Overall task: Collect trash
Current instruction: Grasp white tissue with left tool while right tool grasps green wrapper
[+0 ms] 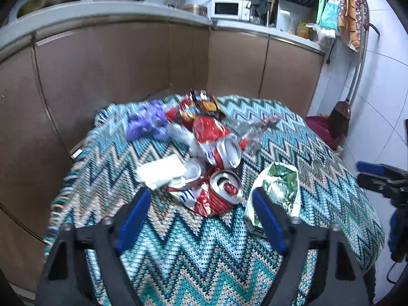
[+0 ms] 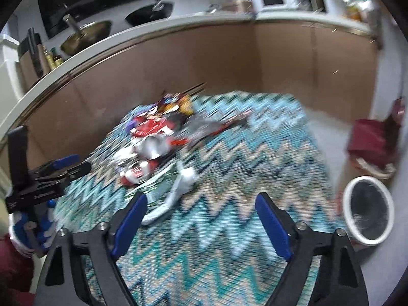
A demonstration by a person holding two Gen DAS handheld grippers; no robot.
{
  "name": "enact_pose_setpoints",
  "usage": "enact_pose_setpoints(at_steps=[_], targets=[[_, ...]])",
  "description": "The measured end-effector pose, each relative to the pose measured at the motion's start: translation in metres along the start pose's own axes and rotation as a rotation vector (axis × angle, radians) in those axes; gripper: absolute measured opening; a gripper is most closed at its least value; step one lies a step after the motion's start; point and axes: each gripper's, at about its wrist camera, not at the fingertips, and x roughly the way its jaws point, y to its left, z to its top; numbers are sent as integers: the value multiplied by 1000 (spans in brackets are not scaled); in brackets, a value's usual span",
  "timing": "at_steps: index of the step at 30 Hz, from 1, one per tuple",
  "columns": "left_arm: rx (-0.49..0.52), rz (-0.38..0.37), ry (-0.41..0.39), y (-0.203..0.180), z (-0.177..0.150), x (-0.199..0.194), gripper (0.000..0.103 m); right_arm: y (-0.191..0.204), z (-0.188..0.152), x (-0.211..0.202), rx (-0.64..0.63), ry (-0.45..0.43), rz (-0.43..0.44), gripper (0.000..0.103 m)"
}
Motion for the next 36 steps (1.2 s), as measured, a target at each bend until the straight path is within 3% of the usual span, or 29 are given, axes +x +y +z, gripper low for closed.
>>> enact_pose_setpoints(at_steps=[3,9,15,22,27,29,31,33,36], targets=[[9,-31,25,-3,1,14,70,-4,0,27,19,71,74,69],[-9,11,34,20,13,32,70,-14,-3,66,72,154,160,68],[7,92,62,52,24,54,70,-16,1,91,87,196,194,68],[-141,29,156,83,24,86,70,-15,5,113,110,241,218,63],[-146,42,184,79,29,111,70,-13,8,122,114,259,217,58],[-152,40,198,78,30,119,65,-13,10,126,114,263,217,53],[-162,27,216,78,29,125,48,-15,10,128,120,270,220,43],[-170,22,210,79,29,126,43,-18,8,130,132,274,229,28],[-191,2,201,80,29,124,25,-21,8,131,143,268,245,26]])
